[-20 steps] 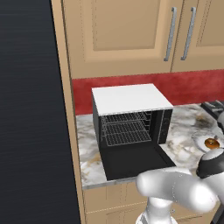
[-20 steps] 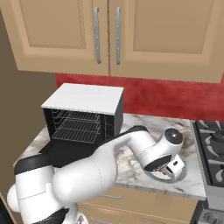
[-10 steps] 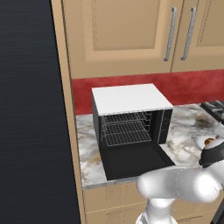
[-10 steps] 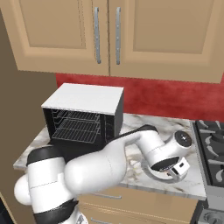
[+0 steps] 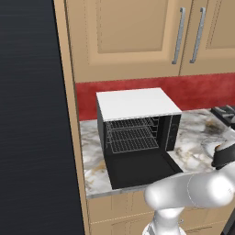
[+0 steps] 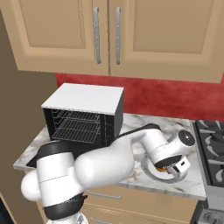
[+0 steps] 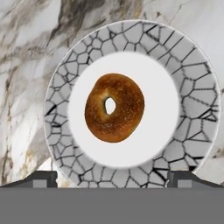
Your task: Pick up the bagel from the plate, place it on the toaster oven rack, close the door, and set the timer.
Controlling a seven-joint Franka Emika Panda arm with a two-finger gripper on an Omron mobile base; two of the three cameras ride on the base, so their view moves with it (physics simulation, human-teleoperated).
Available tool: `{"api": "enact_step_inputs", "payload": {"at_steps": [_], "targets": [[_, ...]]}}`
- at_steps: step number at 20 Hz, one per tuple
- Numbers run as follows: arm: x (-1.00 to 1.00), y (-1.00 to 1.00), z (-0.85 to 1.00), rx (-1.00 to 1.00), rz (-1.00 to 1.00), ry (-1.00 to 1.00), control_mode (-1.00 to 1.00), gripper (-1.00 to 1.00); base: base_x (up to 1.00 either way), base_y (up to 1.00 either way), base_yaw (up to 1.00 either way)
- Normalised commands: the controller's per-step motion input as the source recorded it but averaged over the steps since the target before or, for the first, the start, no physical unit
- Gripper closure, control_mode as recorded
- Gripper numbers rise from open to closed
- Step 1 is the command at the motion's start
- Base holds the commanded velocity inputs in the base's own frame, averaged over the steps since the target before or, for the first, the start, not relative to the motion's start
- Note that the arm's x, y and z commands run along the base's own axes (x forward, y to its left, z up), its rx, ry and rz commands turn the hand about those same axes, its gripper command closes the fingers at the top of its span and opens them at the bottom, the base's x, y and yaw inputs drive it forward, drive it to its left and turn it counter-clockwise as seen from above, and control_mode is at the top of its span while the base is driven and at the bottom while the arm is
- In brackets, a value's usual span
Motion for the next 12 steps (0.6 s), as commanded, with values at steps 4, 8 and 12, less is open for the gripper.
{"api": "enact_step_inputs", "payload": {"at_steps": [4, 8, 12], "targets": [[0.15, 0.00, -0.20, 0.03, 0.00, 0.00, -1.00, -1.00, 0.00, 0.00, 0.00], [0.21, -0.02, -0.11, 0.02, 0.00, 0.00, -1.00, -1.00, 0.00, 0.00, 0.00], [0.22, -0.08, -0.03, 0.02, 0.00, 0.00, -1.00, -1.00, 0.00, 0.00, 0.00]]}}
